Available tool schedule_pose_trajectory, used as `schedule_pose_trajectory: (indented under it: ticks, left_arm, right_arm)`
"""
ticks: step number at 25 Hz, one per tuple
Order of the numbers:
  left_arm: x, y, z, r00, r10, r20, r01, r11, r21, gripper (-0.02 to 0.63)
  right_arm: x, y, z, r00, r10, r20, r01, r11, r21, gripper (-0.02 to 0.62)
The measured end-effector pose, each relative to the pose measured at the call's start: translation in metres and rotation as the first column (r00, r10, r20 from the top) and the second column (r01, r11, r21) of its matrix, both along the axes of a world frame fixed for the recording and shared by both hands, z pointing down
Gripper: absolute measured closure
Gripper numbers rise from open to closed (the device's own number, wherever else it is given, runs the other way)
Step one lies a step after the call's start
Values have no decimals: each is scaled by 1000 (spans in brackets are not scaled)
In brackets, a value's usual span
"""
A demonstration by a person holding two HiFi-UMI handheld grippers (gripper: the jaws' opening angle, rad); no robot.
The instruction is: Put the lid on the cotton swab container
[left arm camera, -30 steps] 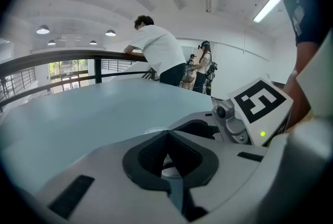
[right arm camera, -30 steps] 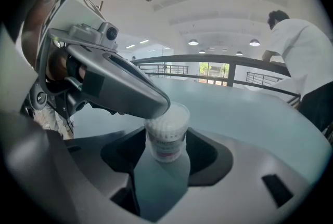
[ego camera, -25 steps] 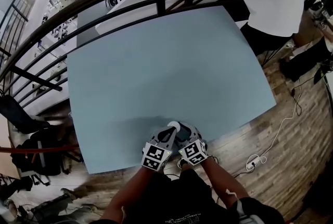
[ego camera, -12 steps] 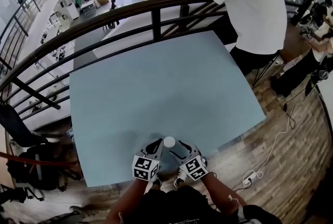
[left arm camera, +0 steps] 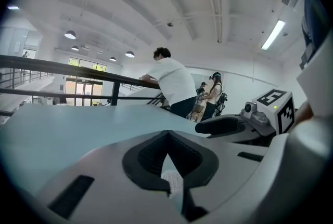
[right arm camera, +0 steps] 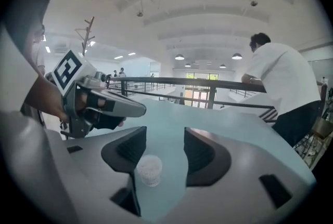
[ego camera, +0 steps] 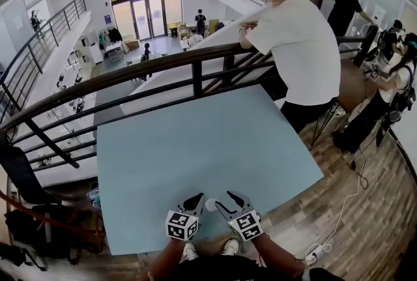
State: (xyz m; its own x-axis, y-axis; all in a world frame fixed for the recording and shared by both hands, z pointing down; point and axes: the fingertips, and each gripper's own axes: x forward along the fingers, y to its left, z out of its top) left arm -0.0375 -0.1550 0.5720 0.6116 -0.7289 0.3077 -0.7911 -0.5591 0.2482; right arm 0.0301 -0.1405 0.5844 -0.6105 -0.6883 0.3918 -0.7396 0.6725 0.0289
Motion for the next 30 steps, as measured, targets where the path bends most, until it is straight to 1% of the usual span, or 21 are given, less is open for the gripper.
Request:
schedule_pose_trajectory:
  ticks: [2, 3, 4, 6, 9, 13, 18, 22, 27, 30]
  left_arm:
    - [-2, 0, -12, 1000, 1, -15, -1, 999, 32, 595]
    - [-3, 1, -18, 1000, 4, -24, -3, 999, 46, 595]
    - [-3, 2, -22, 999, 6, -35, -4, 998, 59, 595]
    - [-5, 3, -29, 999, -1, -50, 5, 997, 75, 595]
    - [-10, 2, -36, 999, -28, -44, 33, 995, 99, 595]
    - [-14, -2, -53, 999, -32, -33, 37, 987, 157, 595]
    - [-19, -10, -68, 997, -69, -21, 72, 979, 192, 595]
    - [-21, -10, -78, 995, -89, -34, 95, 970, 223, 595]
    - [-26, -8, -85, 995, -91, -47, 100, 961, 256, 595]
    - [-22, -5, -88, 996, -75, -53, 87, 961, 261, 595]
  right_arm:
    - [0, -9, -13, 1000, 19, 16, -20, 999, 35, 375]
    - [-1, -11, -19, 999, 28, 16, -29, 999, 46, 405]
    - [-1, -13, -25, 999, 34, 12, -35, 998, 54, 434]
    - [-3, -18, -32, 999, 43, -3, -43, 997, 66, 464]
    - [-7, -22, -42, 998, 63, -25, -61, 994, 95, 500]
    - [-18, -23, -61, 999, 52, 0, -51, 988, 149, 547]
    - [-45, -27, -93, 1000, -5, 25, -1, 973, 231, 568]
    - [-46, -29, -114, 997, -20, 73, -2, 958, 286, 577]
    - [-43, -31, -115, 997, -10, 81, -16, 952, 305, 577]
    - [-39, -29, -111, 997, -7, 79, -16, 957, 291, 577]
